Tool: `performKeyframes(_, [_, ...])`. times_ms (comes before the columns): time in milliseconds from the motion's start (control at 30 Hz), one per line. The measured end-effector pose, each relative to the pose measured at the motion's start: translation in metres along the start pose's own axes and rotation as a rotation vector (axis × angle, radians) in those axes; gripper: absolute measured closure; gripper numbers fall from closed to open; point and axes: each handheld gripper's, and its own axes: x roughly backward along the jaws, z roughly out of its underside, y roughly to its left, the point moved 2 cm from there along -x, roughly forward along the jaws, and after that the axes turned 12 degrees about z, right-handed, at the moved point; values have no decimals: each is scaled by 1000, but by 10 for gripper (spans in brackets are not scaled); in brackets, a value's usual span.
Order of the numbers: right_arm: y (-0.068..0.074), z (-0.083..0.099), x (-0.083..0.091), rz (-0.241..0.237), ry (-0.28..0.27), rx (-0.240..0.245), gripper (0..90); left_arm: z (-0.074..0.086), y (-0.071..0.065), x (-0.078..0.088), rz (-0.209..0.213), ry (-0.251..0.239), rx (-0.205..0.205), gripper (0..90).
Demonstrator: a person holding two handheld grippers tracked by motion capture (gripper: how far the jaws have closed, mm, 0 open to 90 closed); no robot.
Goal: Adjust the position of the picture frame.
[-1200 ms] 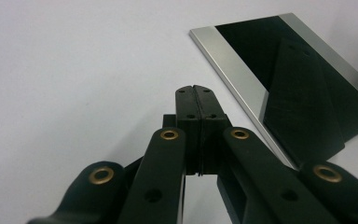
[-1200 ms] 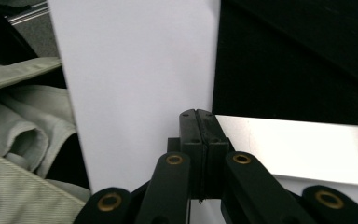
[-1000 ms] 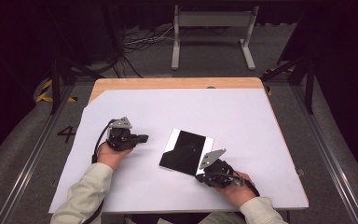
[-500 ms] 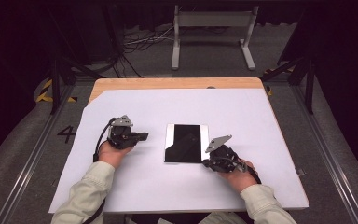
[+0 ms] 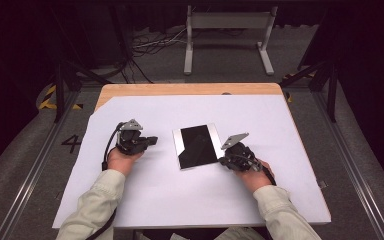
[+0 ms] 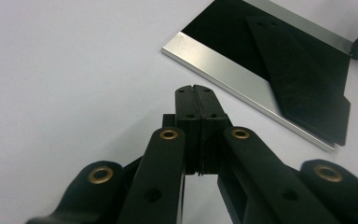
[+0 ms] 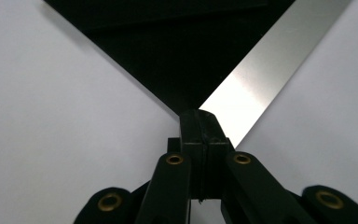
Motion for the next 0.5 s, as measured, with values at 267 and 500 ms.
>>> performKeyframes(267, [-18,-22,-20,49,7,-44,900,-7,13,-3,-52,-11,71,891])
performKeyframes(500, [-25,-31,-30,44,-1,-81,900,-8,21,-3,-114,-19,87,883])
